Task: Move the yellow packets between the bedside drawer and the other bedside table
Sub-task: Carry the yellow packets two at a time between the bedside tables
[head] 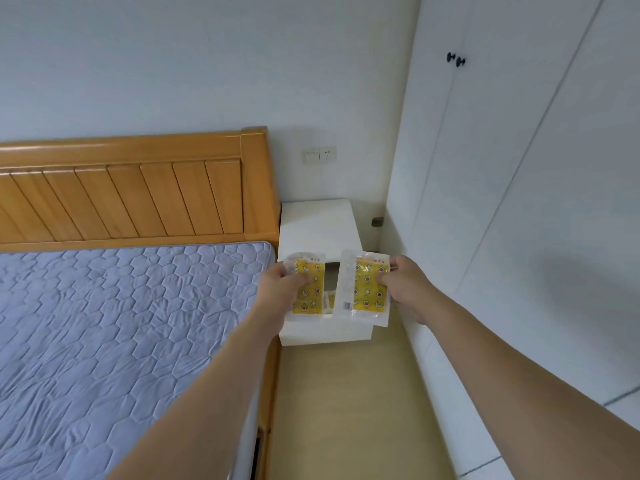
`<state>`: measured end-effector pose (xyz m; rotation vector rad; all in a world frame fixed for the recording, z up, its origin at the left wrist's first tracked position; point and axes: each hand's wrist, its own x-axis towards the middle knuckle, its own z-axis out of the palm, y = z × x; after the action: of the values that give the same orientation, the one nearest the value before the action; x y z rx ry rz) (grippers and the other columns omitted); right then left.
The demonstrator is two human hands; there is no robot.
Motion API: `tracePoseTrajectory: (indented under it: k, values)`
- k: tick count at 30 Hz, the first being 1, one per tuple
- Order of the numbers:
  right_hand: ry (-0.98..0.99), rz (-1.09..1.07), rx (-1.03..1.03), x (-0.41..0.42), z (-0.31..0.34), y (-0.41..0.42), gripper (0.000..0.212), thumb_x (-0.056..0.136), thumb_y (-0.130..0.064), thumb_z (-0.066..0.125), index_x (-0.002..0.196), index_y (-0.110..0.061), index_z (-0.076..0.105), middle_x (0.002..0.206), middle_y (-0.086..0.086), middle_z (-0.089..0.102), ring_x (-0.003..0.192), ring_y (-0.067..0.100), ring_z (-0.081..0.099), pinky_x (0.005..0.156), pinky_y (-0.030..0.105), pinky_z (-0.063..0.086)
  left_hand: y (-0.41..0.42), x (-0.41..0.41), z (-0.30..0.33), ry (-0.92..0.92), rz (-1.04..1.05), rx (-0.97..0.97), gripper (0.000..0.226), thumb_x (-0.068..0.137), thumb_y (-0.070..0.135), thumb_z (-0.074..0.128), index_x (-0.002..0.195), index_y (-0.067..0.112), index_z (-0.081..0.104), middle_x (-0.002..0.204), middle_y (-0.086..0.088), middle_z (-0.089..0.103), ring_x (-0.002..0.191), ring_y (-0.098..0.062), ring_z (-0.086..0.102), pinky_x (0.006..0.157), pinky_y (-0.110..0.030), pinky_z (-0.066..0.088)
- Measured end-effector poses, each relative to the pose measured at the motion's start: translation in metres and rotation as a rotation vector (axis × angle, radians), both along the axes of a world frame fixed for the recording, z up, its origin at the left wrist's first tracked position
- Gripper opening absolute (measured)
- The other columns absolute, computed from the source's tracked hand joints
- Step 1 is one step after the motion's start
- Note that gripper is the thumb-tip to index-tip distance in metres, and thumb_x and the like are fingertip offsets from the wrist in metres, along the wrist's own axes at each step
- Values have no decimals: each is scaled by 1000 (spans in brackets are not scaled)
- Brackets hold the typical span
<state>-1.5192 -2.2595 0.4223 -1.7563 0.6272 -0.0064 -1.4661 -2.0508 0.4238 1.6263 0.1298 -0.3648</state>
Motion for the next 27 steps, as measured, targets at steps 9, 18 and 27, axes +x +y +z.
tracePoseTrajectory:
  k: [9,18,27]
  values:
    - [55,72,-9,151,-45,-57,12,93,-22,47,99,-18,57,108,15,66,93,31,66,84,45,53,-41,128,-9,-7,111,136,12,91,20,67,103,20,66,89,0,73,80,-16,71,61,-30,54]
    - [158,197,-97,281,-110,-88,18,93,-14,43,103,-3,53,83,6,53,68,19,47,58,31,38,-76,249,-67,-55,31,471,9,88,23,65,79,26,63,86,-3,73,79,-25,70,74,-41,59]
    - [215,258,-218,389,-342,-85,23,93,-6,46,109,-21,48,94,-2,57,77,13,55,58,28,41,-82,363,-299,-48,-75,564,2,87,21,68,87,20,66,91,-11,72,76,-27,68,62,-32,55]
